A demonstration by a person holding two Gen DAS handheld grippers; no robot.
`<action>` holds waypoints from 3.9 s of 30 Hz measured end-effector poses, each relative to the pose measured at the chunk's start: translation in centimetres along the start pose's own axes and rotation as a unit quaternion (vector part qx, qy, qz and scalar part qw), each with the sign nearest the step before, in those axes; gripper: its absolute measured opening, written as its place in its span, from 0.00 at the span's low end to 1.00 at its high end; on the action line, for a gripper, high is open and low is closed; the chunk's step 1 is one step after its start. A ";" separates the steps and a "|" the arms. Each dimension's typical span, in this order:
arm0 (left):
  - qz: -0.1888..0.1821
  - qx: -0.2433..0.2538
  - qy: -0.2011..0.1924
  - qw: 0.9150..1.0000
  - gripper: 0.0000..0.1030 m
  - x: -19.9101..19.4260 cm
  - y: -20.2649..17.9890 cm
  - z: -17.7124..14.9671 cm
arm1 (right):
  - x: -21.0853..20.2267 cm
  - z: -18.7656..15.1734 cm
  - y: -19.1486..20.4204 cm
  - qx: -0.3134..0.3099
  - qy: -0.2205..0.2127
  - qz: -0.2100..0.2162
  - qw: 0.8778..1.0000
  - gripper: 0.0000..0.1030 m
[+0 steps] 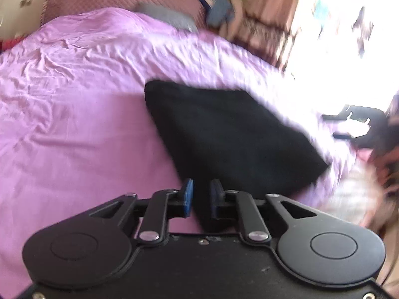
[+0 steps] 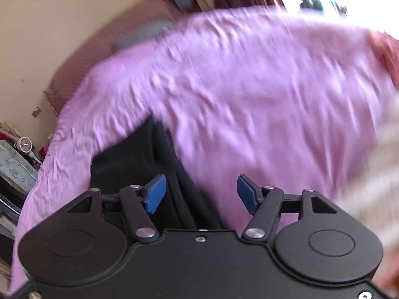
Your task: Fold small clothes
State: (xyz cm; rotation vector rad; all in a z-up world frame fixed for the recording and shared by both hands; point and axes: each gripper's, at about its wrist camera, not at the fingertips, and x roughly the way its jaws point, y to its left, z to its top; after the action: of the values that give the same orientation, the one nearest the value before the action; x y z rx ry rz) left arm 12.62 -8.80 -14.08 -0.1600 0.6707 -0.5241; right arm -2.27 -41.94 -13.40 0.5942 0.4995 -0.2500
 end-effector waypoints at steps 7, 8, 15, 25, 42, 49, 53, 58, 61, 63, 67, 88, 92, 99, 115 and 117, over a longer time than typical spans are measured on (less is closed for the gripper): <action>-0.070 -0.093 0.001 0.993 0.21 5.5 -1.0 1.8 | 15.6 7.3 4.0 -0.053 0.057 0.077 0.994 0.67; -0.070 -0.091 0.014 0.993 0.21 6.3 -1.5 1.4 | 17.5 7.7 4.1 -0.050 0.075 0.078 0.993 0.67; -0.061 -0.098 0.077 0.990 0.21 9.7 -1.9 -3.0 | 24.4 7.6 5.7 -0.041 0.142 0.098 0.984 0.14; -0.048 -0.090 0.077 0.992 0.22 10.4 -2.5 -4.1 | 27.2 7.0 3.6 -0.086 0.116 0.024 0.989 0.07; -0.077 -0.142 0.009 0.987 0.34 7.8 -2.4 -0.6 | 5.9 -2.0 4.5 -0.197 0.094 0.138 0.966 0.35; -0.069 -0.148 0.047 0.985 0.37 9.3 -2.1 -3.5 | 9.2 -4.5 -0.1 -0.110 0.100 0.102 0.984 0.16; -0.101 -0.159 0.011 0.982 0.39 7.8 -1.9 -1.3 | 7.5 -3.6 -0.7 -0.037 0.094 0.121 0.988 0.19; -0.117 -0.134 -0.041 0.983 0.43 10.3 -0.1 5.0 | 5.3 -1.9 1.7 -0.045 0.058 0.177 0.981 0.28; -0.110 -0.138 -0.045 0.983 0.44 14.2 2.3 8.8 | 7.8 1.0 3.8 -0.053 0.056 0.205 0.976 0.34; -0.100 -0.152 -0.049 0.982 0.44 16.7 4.2 10.5 | 10.3 2.5 4.6 -0.047 0.064 0.219 0.972 0.49; -0.098 -0.165 -0.043 0.980 0.44 21.4 7.0 13.1 | 16.6 4.4 5.3 -0.028 0.110 0.223 0.968 0.49; -0.150 -0.189 -0.064 0.968 0.48 14.2 7.1 12.7 | 8.4 3.3 2.4 -0.041 0.055 0.205 0.976 0.51; -0.177 -0.196 -0.058 0.963 0.49 7.3 4.1 6.8 | 2.4 -0.3 0.9 -0.073 0.049 0.210 0.974 0.52; -0.167 -0.229 -0.004 0.959 0.50 2.6 1.0 -3.5 | 0.2 -4.1 -0.8 -0.088 0.082 0.203 0.972 0.53; -0.194 -0.224 0.043 0.954 0.51 2.5 -0.2 -8.6 | 0.8 -5.9 -3.3 -0.031 0.098 0.169 0.980 0.55; -0.188 -0.207 0.016 0.960 0.52 2.0 -0.4 -7.7 | 0.0 -5.6 -2.6 -0.040 0.087 0.191 0.977 0.58</action>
State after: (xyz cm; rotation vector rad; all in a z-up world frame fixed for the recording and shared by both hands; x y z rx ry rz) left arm 8.93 -9.96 -21.05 -0.6845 0.7809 -0.7475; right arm -5.34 -40.76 -18.61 0.6237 0.5501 0.1883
